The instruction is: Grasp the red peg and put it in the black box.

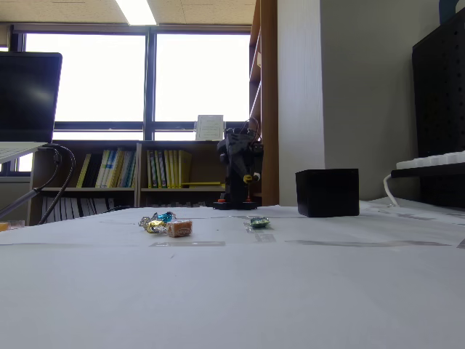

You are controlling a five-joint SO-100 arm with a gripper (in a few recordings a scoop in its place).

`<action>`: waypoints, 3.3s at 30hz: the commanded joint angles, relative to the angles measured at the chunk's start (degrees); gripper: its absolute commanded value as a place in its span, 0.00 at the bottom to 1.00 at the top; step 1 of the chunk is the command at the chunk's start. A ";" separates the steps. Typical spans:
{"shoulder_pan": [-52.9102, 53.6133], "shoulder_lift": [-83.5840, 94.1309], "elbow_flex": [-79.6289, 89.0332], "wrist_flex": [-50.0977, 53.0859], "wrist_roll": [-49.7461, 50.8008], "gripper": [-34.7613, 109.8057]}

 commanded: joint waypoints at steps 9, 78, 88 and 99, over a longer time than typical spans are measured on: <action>0.00 -13.27 -5.98 25.84 1.41 0.24; 0.62 -13.80 -5.98 38.85 1.85 0.24; 0.62 -13.80 -5.98 38.85 1.85 0.24; 0.62 -13.80 -5.98 38.85 1.85 0.24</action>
